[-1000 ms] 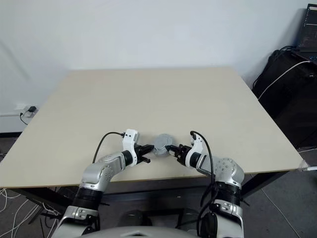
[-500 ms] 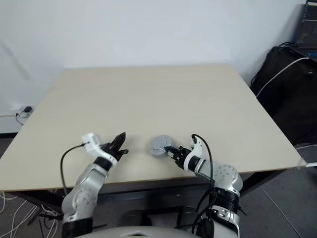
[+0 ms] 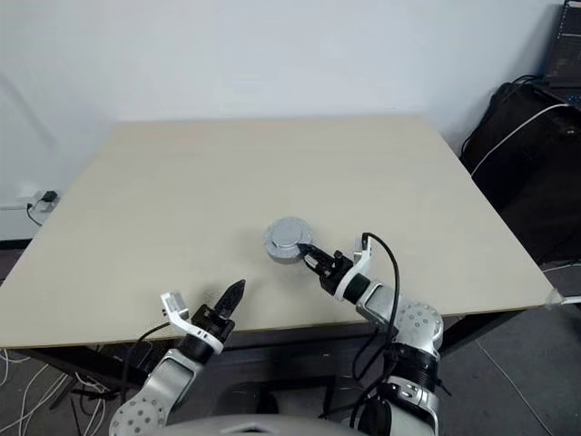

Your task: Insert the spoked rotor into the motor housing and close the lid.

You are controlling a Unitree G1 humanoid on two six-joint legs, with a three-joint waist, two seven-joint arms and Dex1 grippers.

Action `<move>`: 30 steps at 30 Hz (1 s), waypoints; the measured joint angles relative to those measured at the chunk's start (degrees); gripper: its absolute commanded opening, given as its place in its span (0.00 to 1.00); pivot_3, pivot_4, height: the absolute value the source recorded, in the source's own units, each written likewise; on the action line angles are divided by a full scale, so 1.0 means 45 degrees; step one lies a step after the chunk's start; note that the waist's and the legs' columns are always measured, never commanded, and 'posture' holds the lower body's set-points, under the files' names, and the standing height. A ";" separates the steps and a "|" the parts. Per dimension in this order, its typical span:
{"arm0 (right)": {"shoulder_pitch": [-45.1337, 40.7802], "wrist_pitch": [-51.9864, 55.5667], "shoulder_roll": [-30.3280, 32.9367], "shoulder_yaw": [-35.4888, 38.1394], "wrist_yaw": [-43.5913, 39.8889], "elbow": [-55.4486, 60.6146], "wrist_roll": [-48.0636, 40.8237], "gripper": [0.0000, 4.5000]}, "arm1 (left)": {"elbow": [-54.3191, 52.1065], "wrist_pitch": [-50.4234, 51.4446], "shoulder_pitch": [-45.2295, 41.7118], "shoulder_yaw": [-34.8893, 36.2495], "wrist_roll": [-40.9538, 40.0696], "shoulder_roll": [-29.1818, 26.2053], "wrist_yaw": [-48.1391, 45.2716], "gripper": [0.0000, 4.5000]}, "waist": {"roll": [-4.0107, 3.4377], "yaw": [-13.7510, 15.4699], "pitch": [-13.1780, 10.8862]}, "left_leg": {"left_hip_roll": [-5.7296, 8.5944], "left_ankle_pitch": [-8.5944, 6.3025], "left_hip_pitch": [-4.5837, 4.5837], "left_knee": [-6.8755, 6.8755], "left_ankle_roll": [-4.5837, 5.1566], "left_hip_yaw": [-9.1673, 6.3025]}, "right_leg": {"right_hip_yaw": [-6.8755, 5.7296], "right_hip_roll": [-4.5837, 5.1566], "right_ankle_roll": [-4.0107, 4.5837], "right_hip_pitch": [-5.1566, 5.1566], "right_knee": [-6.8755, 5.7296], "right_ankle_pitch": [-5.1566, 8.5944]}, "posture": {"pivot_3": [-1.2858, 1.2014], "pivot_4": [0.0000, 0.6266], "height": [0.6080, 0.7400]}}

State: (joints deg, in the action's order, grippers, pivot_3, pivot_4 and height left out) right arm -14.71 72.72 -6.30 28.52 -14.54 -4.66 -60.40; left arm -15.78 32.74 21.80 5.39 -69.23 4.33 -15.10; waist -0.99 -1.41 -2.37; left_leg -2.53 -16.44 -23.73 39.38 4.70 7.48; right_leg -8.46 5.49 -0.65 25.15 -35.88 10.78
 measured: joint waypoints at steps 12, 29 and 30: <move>0.0073 0.0309 0.0184 -0.0818 0.0529 0.0155 -0.0432 0.28 | 0.0935 -0.0275 -0.0212 -0.0842 -0.1801 -0.0076 -0.0343 0.99 | -0.0001 0.0005 0.0002 | 0.0003 0.0004 -0.0001 0.0002 0.0000 0.0014 | 0.0005 -0.0005 -0.0001 -0.0053 -0.0003 -0.0002 | 0.52 0.00 1.00; 0.1194 0.2307 0.0823 -0.1866 0.1063 0.1317 -0.2192 0.28 | 0.1237 -0.0654 -0.0358 -0.1359 -0.2399 -0.0130 -0.0567 0.99 | 0.0000 0.0008 0.0003 | 0.0002 0.0000 0.0016 0.0009 -0.0004 0.0008 | 0.0002 -0.0002 -0.0001 -0.0075 -0.0002 -0.0002 | 0.52 0.00 1.00; 0.1217 0.2307 0.0844 -0.1881 0.1107 0.1321 -0.2268 0.28 | 0.1288 -0.0649 -0.0362 -0.1372 -0.2426 -0.0132 -0.0562 0.99 | 0.0000 0.0010 0.0004 | 0.0002 0.0000 0.0017 0.0009 -0.0004 0.0007 | 0.0002 -0.0002 -0.0001 -0.0075 -0.0002 -0.0001 | 0.52 0.00 1.00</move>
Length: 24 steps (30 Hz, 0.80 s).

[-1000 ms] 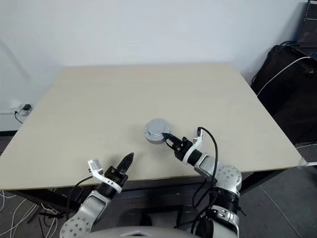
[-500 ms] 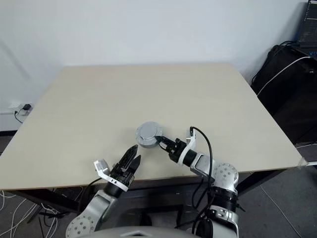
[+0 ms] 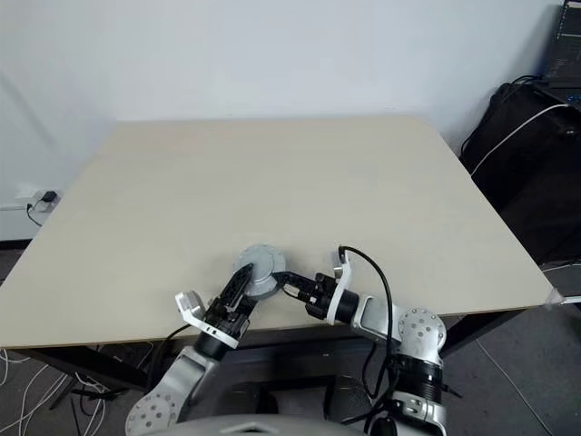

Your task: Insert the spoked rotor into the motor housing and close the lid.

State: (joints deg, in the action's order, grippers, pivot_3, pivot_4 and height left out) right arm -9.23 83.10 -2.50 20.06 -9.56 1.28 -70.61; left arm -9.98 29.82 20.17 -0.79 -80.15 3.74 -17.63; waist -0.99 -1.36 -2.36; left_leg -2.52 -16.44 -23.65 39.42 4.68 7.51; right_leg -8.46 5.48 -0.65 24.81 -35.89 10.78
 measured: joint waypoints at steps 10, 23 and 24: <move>0.0139 -0.0111 0.0228 -0.0383 0.0348 0.0081 -0.0280 0.28 | 0.0139 0.0035 -0.0027 -0.0094 -0.0555 -0.0013 -0.0011 0.47 | 0.0001 0.0001 0.0001 | 0.0001 0.0000 0.0005 0.0007 0.0001 0.0000 | 0.0000 0.0000 -0.0001 -0.0011 0.0000 -0.0001 | 0.52 0.00 1.00; 0.0531 -0.1837 0.2524 -0.2563 -0.0547 0.2004 0.1860 0.94 | 0.0250 -0.0622 -0.0054 -0.0045 0.0130 -0.0019 0.0210 0.47 | 0.0007 0.0045 0.0005 | 0.0005 -0.0004 0.0007 0.0022 0.0007 -0.0002 | -0.0002 0.0002 -0.0001 -0.0017 0.0002 -0.0001 | 0.52 0.00 1.00; 0.0667 -0.2014 0.2962 -0.2840 -0.0686 0.2295 0.2201 1.00 | 0.0270 -0.0741 -0.0140 0.0054 0.0284 -0.0019 0.0318 0.47 | 0.0008 0.0056 0.0005 | 0.0004 -0.0004 0.0007 0.0024 0.0006 -0.0006 | -0.0005 0.0002 -0.0001 -0.0018 0.0002 -0.0001 | 0.52 0.00 1.00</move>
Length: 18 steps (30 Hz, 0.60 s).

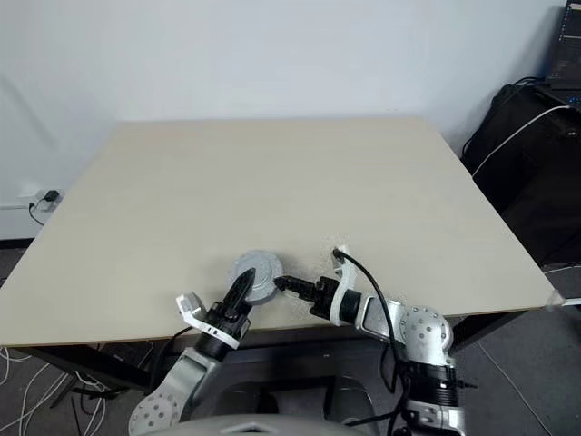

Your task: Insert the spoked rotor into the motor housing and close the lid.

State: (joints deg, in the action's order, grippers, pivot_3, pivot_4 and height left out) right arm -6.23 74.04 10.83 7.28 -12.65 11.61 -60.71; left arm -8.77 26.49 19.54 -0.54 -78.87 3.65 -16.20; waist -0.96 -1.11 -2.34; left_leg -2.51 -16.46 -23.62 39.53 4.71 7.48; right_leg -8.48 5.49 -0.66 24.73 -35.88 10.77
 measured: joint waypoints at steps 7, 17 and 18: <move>0.0971 -0.5089 0.3648 -0.4198 -0.0553 0.1946 0.6371 1.00 | 0.1239 -0.1013 -0.2081 0.1089 0.0520 -0.0006 0.0879 0.47 | 0.0029 0.0088 0.0002 | 0.0004 0.0001 0.0007 0.0019 -0.0005 -0.0006 | -0.0005 -0.0001 -0.0002 -0.0014 -0.0002 -0.0001 | 0.52 0.00 1.00; 0.1729 -1.2204 0.3970 -0.7097 0.0204 0.0036 1.3426 1.00 | 0.6090 -0.2097 -0.7287 0.3571 0.1806 0.0195 0.1726 0.47 | 0.0217 0.0113 0.0013 | 0.0011 0.0087 -0.0002 0.0053 -0.0029 -0.0010 | -0.0005 -0.0021 -0.0025 -0.0040 -0.0002 -0.0015 | 0.52 0.00 1.00; 0.1817 -1.2411 0.3849 -0.7091 0.0212 -0.0061 1.3656 1.00 | 0.6784 -0.2240 -0.7891 0.3856 0.2051 0.0293 0.1739 0.47 | 0.0235 0.0122 0.0010 | 0.0015 0.0087 -0.0004 0.0055 -0.0028 -0.0014 | -0.0005 -0.0019 -0.0026 -0.0045 0.0000 -0.0015 | 0.52 0.00 1.00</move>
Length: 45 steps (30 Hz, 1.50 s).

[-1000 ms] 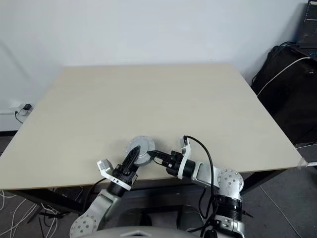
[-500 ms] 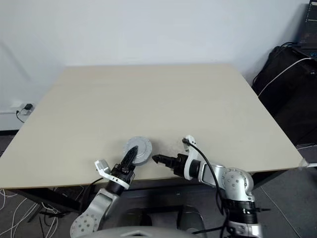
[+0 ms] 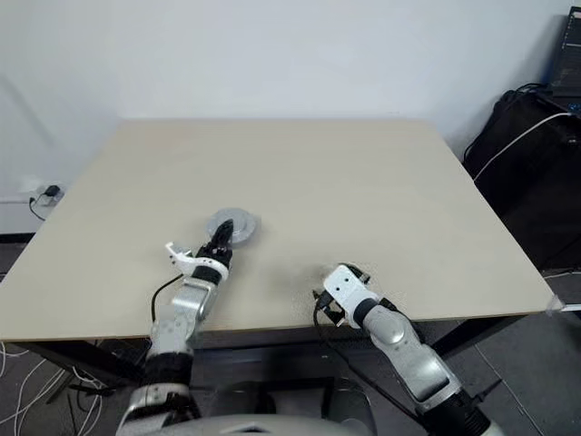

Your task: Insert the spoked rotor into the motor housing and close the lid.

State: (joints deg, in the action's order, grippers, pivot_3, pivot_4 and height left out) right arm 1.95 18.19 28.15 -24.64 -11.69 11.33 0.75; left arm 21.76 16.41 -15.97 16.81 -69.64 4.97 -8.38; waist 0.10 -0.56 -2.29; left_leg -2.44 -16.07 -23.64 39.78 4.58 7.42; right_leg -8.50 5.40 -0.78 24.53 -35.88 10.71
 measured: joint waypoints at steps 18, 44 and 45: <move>0.0466 -0.0233 -0.1161 0.0738 -0.0492 -0.0275 0.1236 1.00 | 0.7913 -0.1164 -0.5139 0.2753 0.3314 -0.0293 0.0076 0.54 | 0.0055 -0.0123 0.0004 | -0.0004 0.0002 -0.0004 0.0007 0.0002 0.0001 | 0.0004 -0.0008 -0.0077 0.0004 0.0002 -0.0046 | 0.52 0.00 1.00; 0.0191 0.2865 -0.4705 0.3794 -0.0677 -0.0535 -0.1013 1.00 | -0.6853 0.1368 0.6275 -0.4960 1.1024 -0.2690 0.1569 0.99 | -0.0169 -0.0175 0.0253 | -0.0044 -0.0114 0.0389 -0.0145 -0.0070 0.0018 | 0.0085 0.0049 0.0065 -0.0176 -0.0018 0.0069 | 0.52 0.00 1.00; 0.0209 0.2338 -0.4758 0.3975 -0.0453 -0.0566 -0.0938 1.00 | -0.6847 0.0552 0.6514 -0.5157 1.1817 -0.2726 0.1719 0.99 | -0.0187 -0.0146 0.0238 | -0.0045 -0.0114 0.0382 -0.0150 -0.0071 0.0018 | 0.0085 0.0048 0.0069 -0.0169 -0.0017 0.0072 | 0.52 0.00 1.00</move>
State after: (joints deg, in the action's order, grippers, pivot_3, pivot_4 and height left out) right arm 2.89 28.71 6.74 -6.75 -13.73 8.79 -3.48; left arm -9.05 18.89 13.35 -6.40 -16.47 -7.30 -0.64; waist -0.74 -1.22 -1.22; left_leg -2.64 -16.58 -21.92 39.10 4.26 7.50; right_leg -8.12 5.62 -0.47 23.77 -35.96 11.03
